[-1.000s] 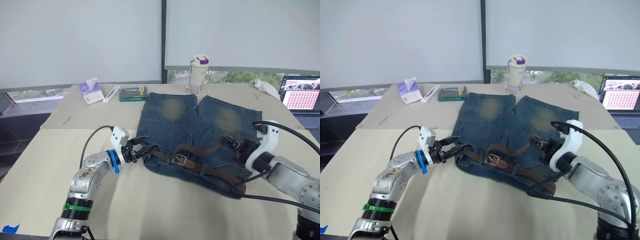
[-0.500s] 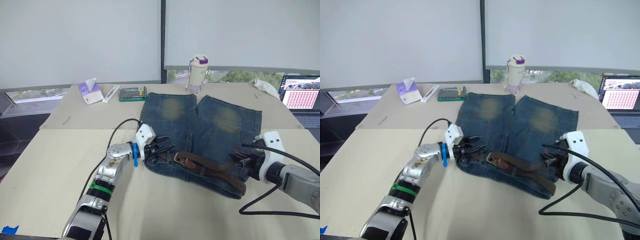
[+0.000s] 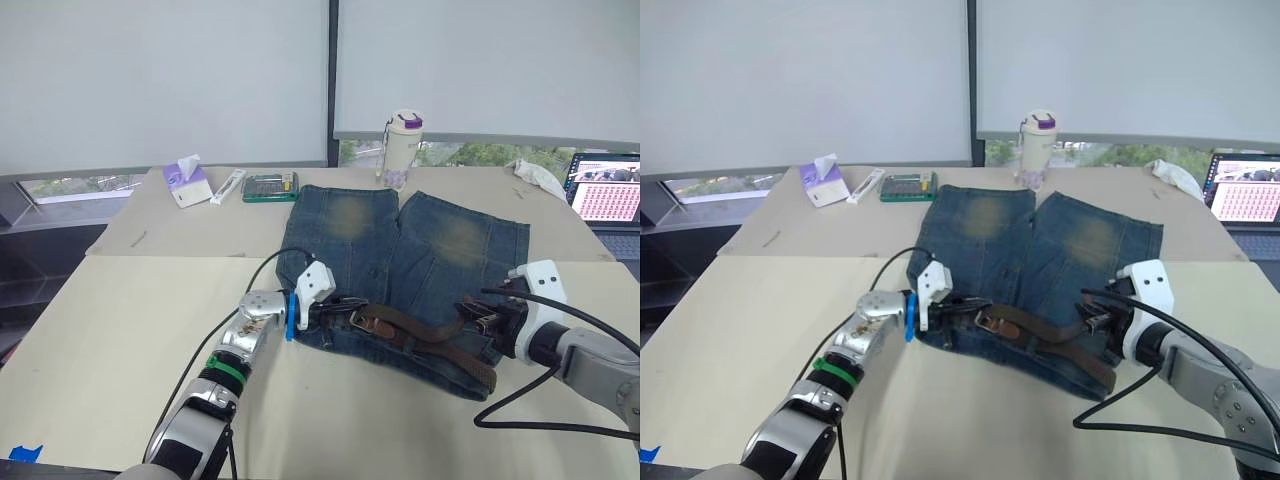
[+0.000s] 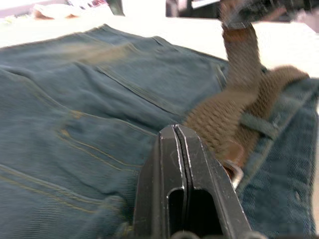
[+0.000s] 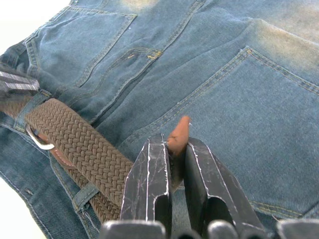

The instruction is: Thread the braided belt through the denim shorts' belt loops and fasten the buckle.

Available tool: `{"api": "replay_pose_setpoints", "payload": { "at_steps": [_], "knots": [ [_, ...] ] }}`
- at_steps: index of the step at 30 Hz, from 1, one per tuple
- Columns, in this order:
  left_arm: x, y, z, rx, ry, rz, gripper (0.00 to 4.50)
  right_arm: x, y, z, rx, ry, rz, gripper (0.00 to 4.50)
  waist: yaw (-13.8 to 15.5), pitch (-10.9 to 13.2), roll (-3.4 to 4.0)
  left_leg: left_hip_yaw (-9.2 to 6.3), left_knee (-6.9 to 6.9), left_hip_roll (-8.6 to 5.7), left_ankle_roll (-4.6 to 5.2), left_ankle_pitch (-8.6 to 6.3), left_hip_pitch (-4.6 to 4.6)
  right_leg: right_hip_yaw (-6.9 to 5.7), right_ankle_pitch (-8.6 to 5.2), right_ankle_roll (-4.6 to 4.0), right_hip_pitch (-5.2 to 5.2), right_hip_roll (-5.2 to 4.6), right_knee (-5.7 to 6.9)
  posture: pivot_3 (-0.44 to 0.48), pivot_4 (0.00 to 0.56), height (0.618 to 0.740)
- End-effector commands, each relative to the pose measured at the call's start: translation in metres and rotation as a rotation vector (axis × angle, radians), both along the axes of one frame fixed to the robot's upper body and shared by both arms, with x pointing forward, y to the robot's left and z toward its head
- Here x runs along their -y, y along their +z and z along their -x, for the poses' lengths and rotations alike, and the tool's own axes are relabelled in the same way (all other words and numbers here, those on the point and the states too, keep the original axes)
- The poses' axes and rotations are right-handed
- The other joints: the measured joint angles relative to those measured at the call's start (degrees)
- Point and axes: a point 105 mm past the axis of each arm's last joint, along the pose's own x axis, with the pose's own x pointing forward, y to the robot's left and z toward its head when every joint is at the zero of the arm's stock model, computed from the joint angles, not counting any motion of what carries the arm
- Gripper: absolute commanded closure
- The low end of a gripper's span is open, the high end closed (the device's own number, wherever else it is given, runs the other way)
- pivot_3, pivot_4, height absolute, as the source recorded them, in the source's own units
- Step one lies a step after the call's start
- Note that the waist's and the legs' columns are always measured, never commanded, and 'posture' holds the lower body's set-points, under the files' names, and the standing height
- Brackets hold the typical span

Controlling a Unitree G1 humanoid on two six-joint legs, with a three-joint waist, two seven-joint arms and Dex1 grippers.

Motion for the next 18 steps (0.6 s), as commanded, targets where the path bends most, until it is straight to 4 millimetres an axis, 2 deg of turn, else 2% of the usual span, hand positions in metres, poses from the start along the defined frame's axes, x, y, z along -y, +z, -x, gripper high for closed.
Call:
{"api": "replay_pose_setpoints", "payload": {
  "at_steps": [1, 3, 7, 12, 15, 18],
  "knots": [
    [0.007, -0.007, 0.003, 0.042, -0.034, -0.081, 4.47, 0.002, 0.017, 0.0, 0.074, -0.003, 0.003, 4.45, 0.0, 0.0, -0.01, 0.0, 0.0, 0.0, 0.0, 0.0, 0.0, 0.0, 0.0, 0.0, 0.0, 0.0, 0.0, 0.0, 0.15, 0.74],
    [0.006, -0.025, 0.003, 0.069, -0.029, -0.214, 4.47, 0.004, 0.02, 0.001, 0.084, -0.009, -0.001, 4.45, 0.0, 0.0, -0.03, 0.0, 0.0, 0.0, 0.01, -0.01, 0.02, 0.01, 0.0, 0.0, 0.02, 0.01, 0.01, 0.0, 0.15, 0.74],
    [0.002, -0.045, 0.0, 0.06, 0.016, -0.34, 4.47, 0.012, 0.04, 0.002, 0.142, -0.029, -0.049, 4.45, 0.1, 0.0, -0.03, -0.01, 0.0, 0.01, 0.02, -0.01, 0.02, 0.0, -0.02, 0.03, 0.18, 0.0, 0.01, 0.0, 0.15, 0.74],
    [-0.003, -0.062, 0.0, -0.019, 0.065, -0.39, 4.47, 0.016, 0.059, 0.005, 0.19, -0.029, -0.096, 4.45, 0.1, 0.0, -0.01, 0.0, 0.0, 0.01, 0.06, -0.04, 0.02, 0.02, -0.07, 0.11, 0.29, -0.01, 0.03, 0.0, 0.15, 0.74],
    [0.004, -0.047, -0.006, -0.096, 0.124, -0.251, 4.47, 0.013, 0.077, 0.002, 0.253, -0.022, -0.188, 4.45, 0.1, 0.0, 0.01, -0.01, 0.05, 0.0, 0.06, -0.04, 0.01, 0.03, -0.07, 0.13, 0.33, -0.03, 0.06, 0.0, 0.15, 0.74],
    [0.003, -0.027, -0.014, -0.111, 0.178, -0.12, 4.47, 0.006, 0.081, 0.002, 0.263, -0.005, -0.24, 4.45, 0.1, 0.0, 0.0, -0.04, 0.13, 0.0, 0.07, -0.04, 0.03, -0.02, -0.06, 0.14, 0.26, -0.02, 0.06, 0.0, 0.15, 0.74]
  ]
}}
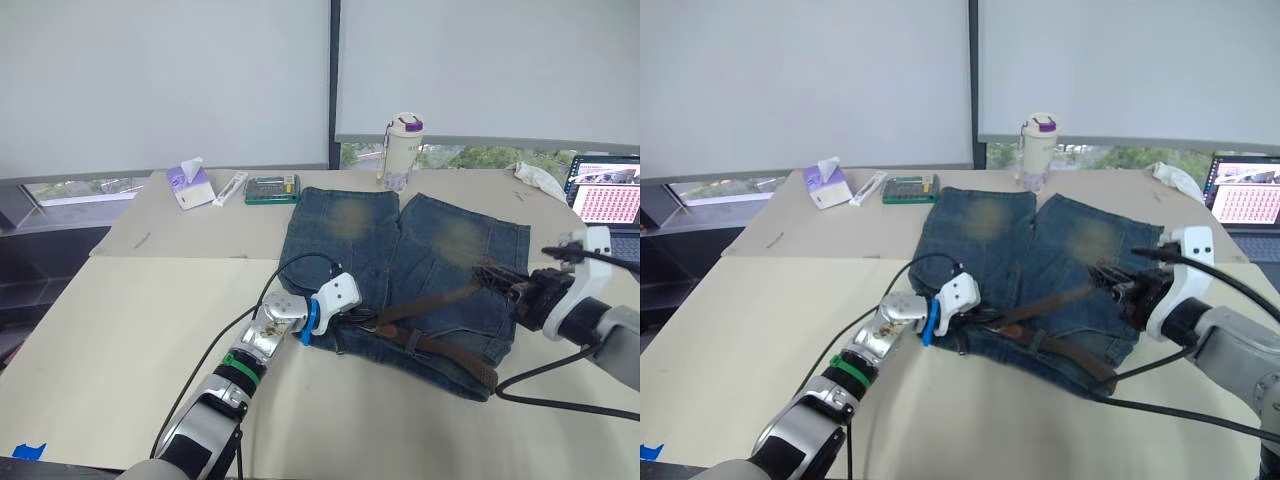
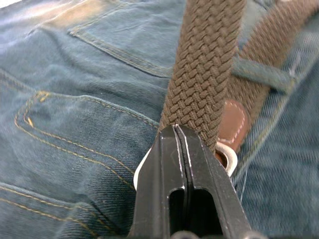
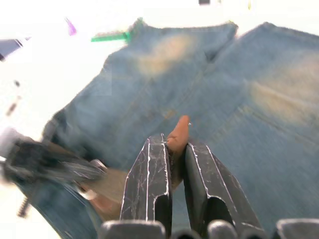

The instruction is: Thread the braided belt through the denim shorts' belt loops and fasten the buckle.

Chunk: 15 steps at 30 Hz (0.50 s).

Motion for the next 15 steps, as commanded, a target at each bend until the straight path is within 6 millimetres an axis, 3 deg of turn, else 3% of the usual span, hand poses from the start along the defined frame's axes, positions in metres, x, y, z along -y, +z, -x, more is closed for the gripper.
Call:
{"api": "replay_pose_setpoints", "payload": {
  "at_steps": [1, 3, 5, 10, 15],
  "knots": [
    [-0.018, 0.002, -0.012, -0.077, 0.134, 0.102, 4.47, -0.001, 0.022, 0.002, 0.086, -0.011, -0.06, 4.45, -0.1, 0.0, 0.0, -0.01, 0.01, 0.02, 0.01, 0.0, 0.0, -0.02, 0.0, 0.0, -0.06, 0.01, -0.01, 0.0, 0.15, 0.74],
    [-0.021, 0.013, -0.016, -0.082, 0.161, 0.166, 4.47, -0.004, 0.022, 0.002, 0.084, -0.005, -0.073, 4.45, -0.2, 0.0, 0.01, -0.04, 0.0, 0.02, 0.03, -0.02, -0.01, 0.01, 0.03, -0.05, -0.16, 0.01, 0.01, 0.0, 0.15, 0.74],
    [-0.029, 0.024, -0.023, 0.025, 0.196, 0.157, 4.47, -0.009, 0.02, 0.0, 0.074, 0.005, -0.078, 4.45, -0.2, 0.0, 0.01, -0.07, 0.0, 0.04, 0.05, -0.03, -0.02, 0.02, 0.17, -0.28, -0.2, 0.02, 0.02, 0.0, 0.15, 0.74],
    [-0.053, 0.069, -0.042, 0.203, 0.329, 0.246, 4.47, -0.029, 0.018, -0.009, 0.068, 0.037, -0.155, 4.45, -0.6, 0.0, 0.05, -0.12, -0.02, 0.07, 0.05, -0.03, 0.0, 0.05, 0.03, -0.05, -0.23, 0.07, 0.03, 0.0, 0.15, 0.74],
    [-0.052, 0.097, -0.032, 0.296, 0.301, 0.309, 4.47, -0.046, 0.019, -0.023, 0.062, -0.004, -0.356, 4.45, -0.3, -0.2, 0.31, -0.23, -0.02, 0.03, 0.05, -0.03, -0.01, 0.08, 0.29, -0.47, -0.23, 0.0, 0.0, 0.0, 0.15, 0.74]
  ]
}}
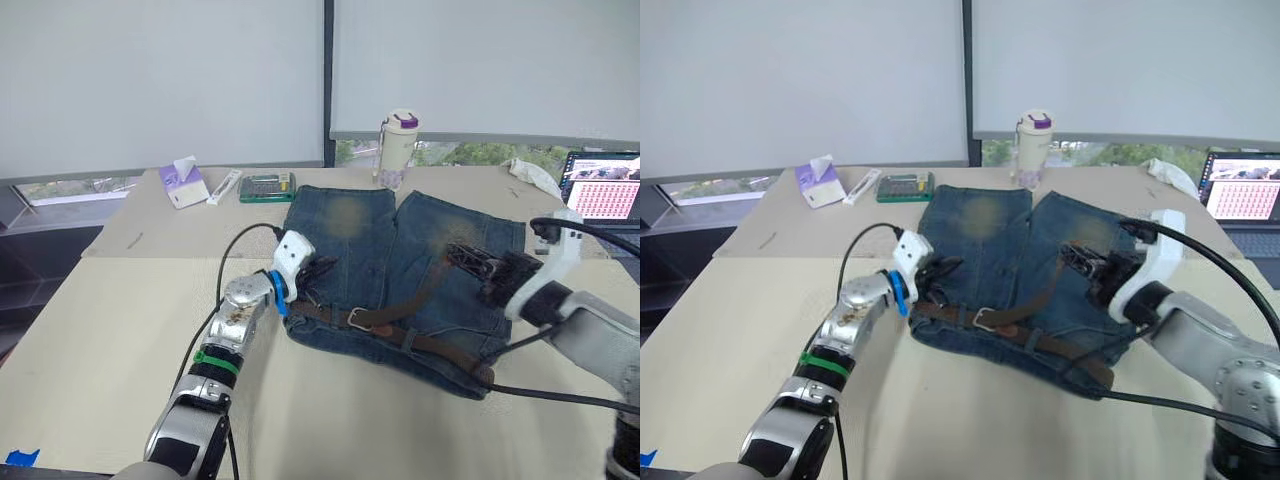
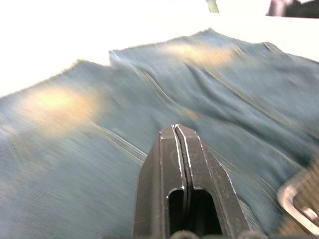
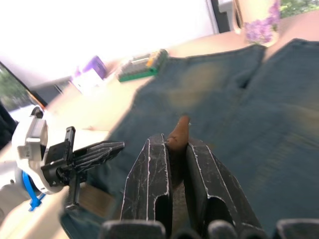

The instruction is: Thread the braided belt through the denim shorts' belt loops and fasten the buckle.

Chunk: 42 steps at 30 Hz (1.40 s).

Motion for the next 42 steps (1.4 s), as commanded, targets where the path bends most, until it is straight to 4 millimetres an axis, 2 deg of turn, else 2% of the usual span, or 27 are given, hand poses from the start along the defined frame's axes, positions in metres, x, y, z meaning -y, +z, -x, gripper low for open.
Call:
{"api": "replay_pose_setpoints", "payload": {
  "at_steps": [1, 6, 14, 17, 23, 28, 31, 32, 40, 42],
  "knots": [
    [0.01, 0.034, 0.011, 0.115, -0.053, 0.048, 4.47, -0.011, 0.012, -0.007, 0.032, -0.03, -0.148, 4.45, 0.2, 0.0, 0.04, -0.03, 0.0, -0.01, 0.0, 0.0, 0.01, 0.01, 0.01, -0.01, 0.0, 0.0, -0.01, 0.0, 0.15, 0.74],
    [0.026, 0.047, 0.033, 0.107, -0.142, 0.123, 4.47, -0.031, 0.007, -0.019, -0.032, -0.061, -0.36, 4.45, 0.0, -0.1, 0.1, -0.12, 0.0, -0.01, -0.01, 0.0, 0.0, 0.01, 0.02, -0.01, -0.04, 0.02, 0.0, 0.0, 0.15, 0.74],
    [0.039, 0.049, 0.055, 0.041, -0.239, 0.174, 4.47, -0.045, 0.003, -0.032, -0.092, -0.102, -0.471, 4.45, -1.1, -0.1, 0.16, -0.12, -0.01, -0.01, 0.0, 0.0, 0.02, 0.01, 0.02, -0.02, -0.1, 0.09, 0.05, 0.0, 0.15, 0.74],
    [0.038, 0.047, 0.055, 0.017, -0.223, 0.178, 3.66, -0.05, 0.003, -0.035, -0.096, -0.106, -0.471, 4.45, -1.2, -0.1, 0.18, -0.11, -0.01, 0.0, 0.0, 0.0, 0.03, 0.01, 0.03, -0.03, -0.1, 0.12, 0.05, 0.0, 0.15, 0.74],
    [0.041, 0.037, 0.049, 0.088, -0.147, 0.05, 1.58, -0.064, 0.002, -0.038, -0.101, -0.086, -0.456, 4.45, -1.2, -0.1, 0.21, -0.11, -0.02, -0.04, 0.0, 0.0, 0.04, 0.01, 0.03, -0.04, -0.12, 0.13, 0.05, 0.0, 0.15, 0.74],
    [0.046, 0.032, 0.043, 0.049, -0.115, 0.087, 0.03, -0.072, 0.004, -0.038, -0.098, -0.067, -0.457, 4.45, -1.2, -0.1, 0.22, -0.11, -0.02, -0.03, 0.0, 0.0, 0.03, 0.01, 0.03, -0.04, -0.13, 0.1, 0.05, 0.0, 0.15, 0.74],
    [0.045, 0.036, 0.039, 0.067, -0.09, 0.106, 0.03, -0.072, 0.003, -0.037, -0.099, -0.07, -0.452, 4.45, -1.2, -0.1, 0.22, -0.11, -0.02, -0.04, 0.0, 0.0, 0.03, 0.01, 0.03, -0.04, -0.14, 0.11, 0.05, 0.0, 0.15, 0.74],
    [0.045, 0.037, 0.038, 0.073, -0.087, 0.108, 0.25, -0.071, 0.002, -0.037, -0.101, -0.071, -0.448, 4.45, -1.2, -0.1, 0.22, -0.11, -0.02, -0.04, 0.0, 0.0, 0.02, 0.01, 0.03, -0.04, -0.15, 0.11, 0.05, 0.0, 0.15, 0.74],
    [0.04, 0.034, 0.038, 0.197, -0.092, 0.009, 2.9, -0.073, -0.004, -0.034, -0.127, -0.066, -0.432, 4.45, -1.2, -0.1, 0.23, -0.1, -0.02, -0.04, 0.0, 0.0, 0.02, 0.01, 0.03, -0.05, -0.19, 0.12, 0.06, 0.0, 0.15, 0.74],
    [0.041, 0.036, 0.037, 0.197, -0.089, 0.029, 3.58, -0.074, -0.005, -0.034, -0.133, -0.063, -0.428, 4.45, -1.2, -0.1, 0.24, -0.1, -0.02, -0.04, 0.0, 0.0, 0.02, 0.02, 0.03, -0.05, -0.19, 0.11, 0.06, 0.0, 0.15, 0.74]
  ]
}}
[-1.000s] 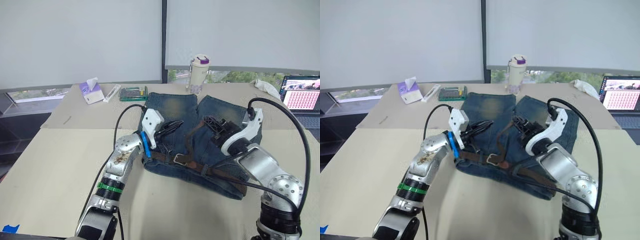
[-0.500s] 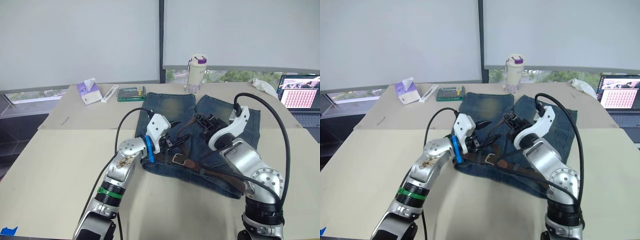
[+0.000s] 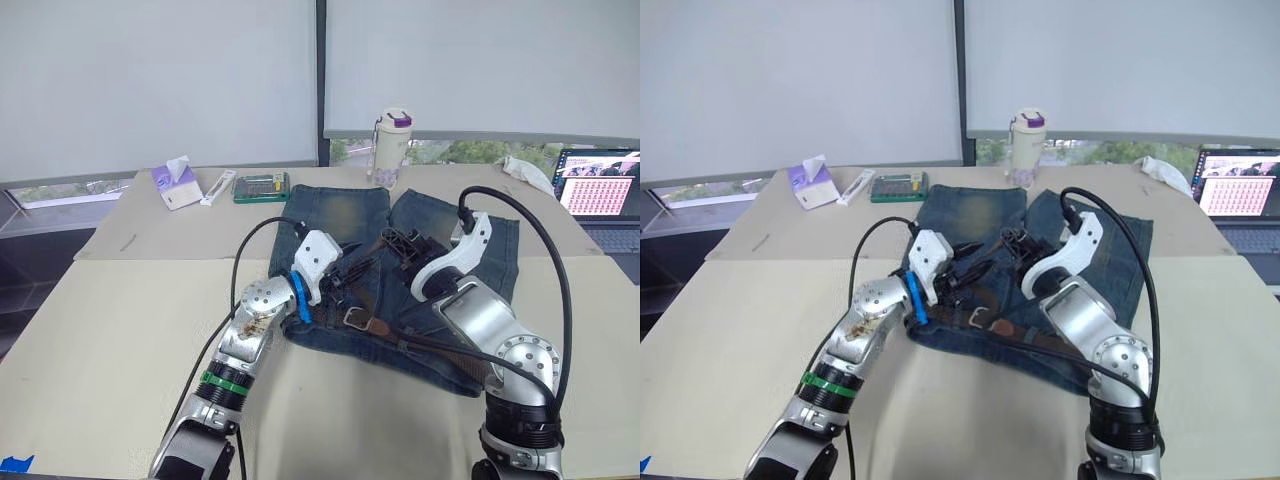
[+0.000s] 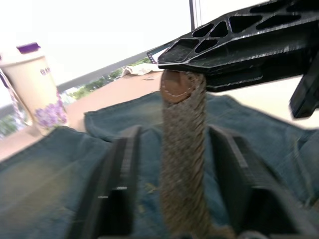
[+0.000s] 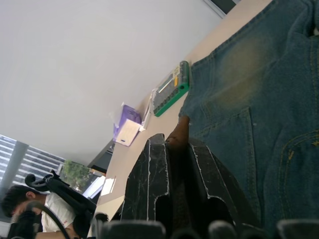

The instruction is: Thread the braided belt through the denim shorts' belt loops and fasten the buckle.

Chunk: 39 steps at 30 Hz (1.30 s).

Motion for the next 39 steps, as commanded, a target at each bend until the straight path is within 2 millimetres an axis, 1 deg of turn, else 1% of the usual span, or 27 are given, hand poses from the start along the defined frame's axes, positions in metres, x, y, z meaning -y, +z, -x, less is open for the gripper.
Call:
{"api": "replay_pose_setpoints", "payload": {
  "at_steps": [1, 2, 3, 10, 12, 13, 14, 16, 17, 18, 19, 20, 21, 22, 23, 25, 27, 33, 39],
  "knots": [
    [0.005, 0.015, 0.002, 0.066, -0.017, 0.024, 3.9, -0.004, 0.009, 0.005, 0.035, 0.023, -0.001, 4.45, 0.1, 0.0, 0.0, 0.0, 0.0, 0.0, 0.0, 0.0, -0.01, 0.0, 0.0, 0.0, 0.0, -0.02, -0.01, 0.0, 0.15, 0.74],
    [0.005, 0.015, 0.002, 0.066, -0.017, 0.027, 4.25, -0.005, 0.009, 0.006, 0.034, 0.024, -0.001, 4.45, 0.1, 0.0, 0.0, -0.01, 0.0, 0.0, 0.0, 0.0, -0.01, 0.0, 0.0, 0.0, 0.0, -0.03, -0.01, 0.0, 0.15, 0.74],
    [0.006, 0.015, 0.002, 0.067, -0.017, 0.025, 4.49, -0.005, 0.009, 0.006, 0.033, 0.026, -0.001, 4.45, 0.1, 0.0, 0.0, 0.0, 0.0, 0.0, 0.0, 0.0, -0.01, 0.0, 0.0, 0.0, 0.0, -0.04, -0.01, 0.0, 0.15, 0.74],
    [0.006, 0.006, -0.001, 0.068, -0.003, 0.0, 4.49, -0.013, 0.008, 0.011, 0.035, 0.071, 0.012, 4.45, 0.0, 0.0, 0.0, 0.0, 0.0, 0.0, 0.0, 0.0, -0.01, 0.0, 0.0, 0.0, 0.0, -0.01, 0.0, 0.0, 0.15, 0.74],
    [0.003, 0.003, -0.001, 0.075, -0.004, -0.023, 4.5, -0.012, 0.01, 0.013, 0.07, 0.091, 0.043, 3.45, 0.0, 0.0, 0.0, 0.0, 0.0, 0.0, 0.0, 0.0, -0.01, 0.0, 0.0, 0.0, 0.0, -0.01, 0.0, 0.0, 0.15, 0.74],
    [0.001, 0.0, -0.001, 0.104, -0.004, -0.061, 4.5, -0.01, 0.012, 0.015, 0.103, 0.096, 0.076, 3.19, 0.0, 0.0, 0.0, 0.0, 0.0, -0.01, 0.0, 0.0, -0.01, 0.0, 0.0, 0.0, -0.01, -0.02, -0.01, 0.0, 0.15, 0.74],
    [-0.001, -0.003, -0.001, 0.125, -0.006, -0.089, 4.5, -0.008, 0.014, 0.016, 0.125, 0.101, 0.1, 2.83, 0.0, 0.0, 0.0, 0.01, 0.0, -0.01, 0.0, 0.0, -0.01, 0.01, 0.0, 0.0, 0.0, -0.01, -0.01, 0.0, 0.15, 0.74],
    [-0.011, -0.015, -0.002, 0.192, -0.005, -0.211, 4.5, 0.005, 0.013, 0.021, 0.226, 0.103, 0.305, 2.14, 0.0, 0.0, 0.05, 0.03, -0.01, -0.03, 0.01, 0.0, 0.0, 0.0, 0.0, 0.0, 0.0, 0.02, -0.02, 0.0, 0.15, 0.74],
    [-0.016, -0.019, -0.003, 0.216, -0.002, -0.255, 4.5, 0.011, 0.011, 0.023, 0.248, 0.105, 0.371, 1.79, 0.2, 0.0, 0.06, 0.07, -0.01, -0.07, 0.01, -0.01, -0.01, -0.02, 0.0, 0.01, 0.0, 0.01, -0.04, 0.0, 0.15, 0.74],
    [-0.019, -0.021, -0.004, 0.233, -0.002, -0.281, 4.5, 0.014, 0.009, 0.024, 0.262, 0.109, 0.41, 1.48, 0.2, 0.0, 0.04, 0.2, -0.01, -0.17, 0.02, -0.01, -0.01, -0.07, -0.02, 0.02, 0.05, -0.01, -0.07, 0.0, 0.15, 0.74],
    [-0.024, -0.023, -0.006, 0.253, 0.001, -0.311, 4.5, 0.016, 0.005, 0.029, 0.316, 0.137, 0.545, 1.1, 0.1, 0.0, 0.03, 0.26, -0.01, -0.14, 0.02, -0.01, 0.0, -0.09, -0.02, 0.03, 0.07, 0.01, -0.1, 0.0, 0.15, 0.74],
    [-0.028, -0.023, -0.007, 0.266, -0.003, -0.328, 4.5, 0.014, -0.003, 0.035, 0.341, 0.193, 0.657, 0.78, 0.2, 0.0, 0.09, 0.24, -0.01, -0.14, 0.02, -0.01, 0.0, -0.09, -0.02, 0.03, 0.07, 0.01, -0.08, 0.0, 0.15, 0.74],
    [-0.03, -0.024, -0.008, 0.28, -0.008, -0.347, 4.5, 0.011, -0.014, 0.041, 0.358, 0.26, 0.768, 0.78, 0.2, 0.0, 0.11, 0.3, 0.0, -0.18, 0.02, -0.01, -0.02, -0.08, -0.04, 0.06, 0.05, -0.03, -0.09, 0.0, 0.15, 0.74],
    [-0.032, -0.025, -0.008, 0.294, -0.016, -0.366, 4.5, 0.008, -0.025, 0.047, 0.377, 0.326, 0.861, 0.78, 0.1, 0.1, 0.09, 0.31, 0.0, -0.18, 0.02, -0.01, -0.01, -0.09, -0.17, 0.27, 0.06, -0.04, -0.1, 0.0, 0.15, 0.74],
    [-0.032, -0.026, -0.008, 0.309, -0.03, -0.384, 4.5, 0.006, -0.036, 0.051, 0.376, 0.379, 0.922, 0.78, 0.1, 0.1, 0.06, 0.3, 0.01, -0.15, 0.02, -0.01, -0.01, -0.11, -0.31, 0.51, 0.07, -0.02, -0.11, 0.0, 0.15, 0.74],
    [-0.031, -0.028, -0.005, 0.366, -0.072, -0.45, 4.5, 0.002, -0.061, 0.058, 0.376, 0.476, 1.059, 0.78, 0.1, 0.1, 0.01, 0.29, 0.01, -0.1, 0.02, -0.01, -0.01, -0.14, -0.33, 0.55, 0.08, -0.01, -0.11, 0.0, 0.15, 0.74],
    [-0.03, -0.031, -0.003, 0.405, -0.107, -0.502, 4.5, 0.002, -0.078, 0.06, 0.367, 0.515, 1.141, 0.78, 0.0, 0.1, -0.01, 0.3, 0.01, -0.06, 0.01, -0.01, 0.0, -0.13, -0.33, 0.55, 0.08, -0.02, -0.1, 0.0, 0.15, 0.74],
    [-0.034, -0.036, -0.007, 0.501, -0.147, -0.641, 4.5, 0.009, -0.098, 0.05, 0.318, 0.482, 1.27, 0.78, 0.2, 0.2, -0.1, 0.03, 0.01, -0.03, 0.0, 0.0, -0.01, -0.07, -0.32, 0.54, 0.07, -0.07, -0.08, 0.0, 0.15, 0.74],
    [-0.037, -0.035, -0.011, 0.511, -0.141, -0.658, 4.5, 0.021, -0.11, 0.042, 0.229, 0.424, 1.34, 0.78, 0.4, 0.2, -0.11, -0.06, 0.02, -0.05, -0.01, 0.0, -0.01, -0.08, -0.31, 0.53, 0.06, -0.09, -0.08, 0.0, 0.15, 0.74]
  ]
}}
